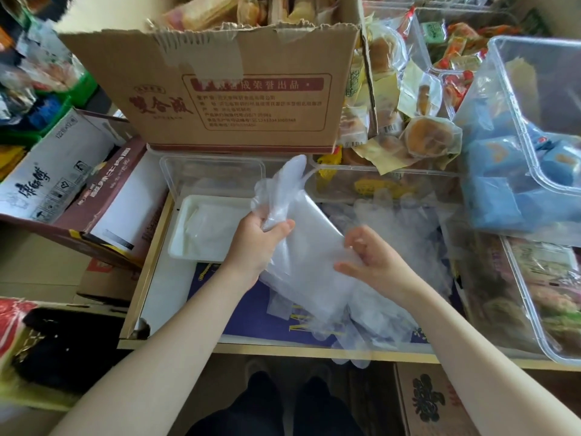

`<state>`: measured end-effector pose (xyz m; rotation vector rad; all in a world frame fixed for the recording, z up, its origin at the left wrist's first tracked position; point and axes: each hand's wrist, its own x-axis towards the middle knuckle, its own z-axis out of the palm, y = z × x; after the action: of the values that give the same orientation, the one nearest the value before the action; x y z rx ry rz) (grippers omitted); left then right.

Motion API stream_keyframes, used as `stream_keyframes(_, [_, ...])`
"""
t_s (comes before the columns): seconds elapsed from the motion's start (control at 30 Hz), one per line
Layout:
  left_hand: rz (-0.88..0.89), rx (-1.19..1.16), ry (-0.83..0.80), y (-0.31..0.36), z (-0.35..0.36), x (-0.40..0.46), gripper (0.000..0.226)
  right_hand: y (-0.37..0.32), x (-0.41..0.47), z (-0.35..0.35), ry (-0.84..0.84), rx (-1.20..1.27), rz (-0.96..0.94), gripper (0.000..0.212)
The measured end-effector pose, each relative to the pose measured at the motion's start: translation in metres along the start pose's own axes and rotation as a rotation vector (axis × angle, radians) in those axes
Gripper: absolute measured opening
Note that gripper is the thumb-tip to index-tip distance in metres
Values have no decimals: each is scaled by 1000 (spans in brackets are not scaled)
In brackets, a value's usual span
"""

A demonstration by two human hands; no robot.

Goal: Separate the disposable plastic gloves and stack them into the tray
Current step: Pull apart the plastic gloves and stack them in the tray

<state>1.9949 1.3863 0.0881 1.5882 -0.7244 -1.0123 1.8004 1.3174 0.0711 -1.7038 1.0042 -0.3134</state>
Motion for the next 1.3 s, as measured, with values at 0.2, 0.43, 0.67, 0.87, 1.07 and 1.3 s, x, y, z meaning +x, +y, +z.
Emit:
stream_keyframes(0.2, [23, -6, -67, 4, -10, -4, 19, -29, 26, 25, 104, 158, 67, 24])
stream_keyframes(0.43, [291, 353, 415, -9, -43, 7, 39, -45, 45, 47, 233, -82, 69, 33])
stream_keyframes(0.67, [549, 594, -68, -31, -55, 11, 50, -64, 53, 69, 178, -317, -44, 35])
stream_keyframes(0.87, [55, 155, -217, -32, -78, 22, 55, -71, 63, 81, 20, -321, -181, 35])
stream_keyframes(1.07, [-65, -69, -233, -36, -103, 31, 29, -70, 82, 97, -55, -293, -168, 27])
stream_keyframes(1.3, [-188, -236, 23, -51, -129, 65, 6, -64, 110, 114, -137, -210, 53, 18])
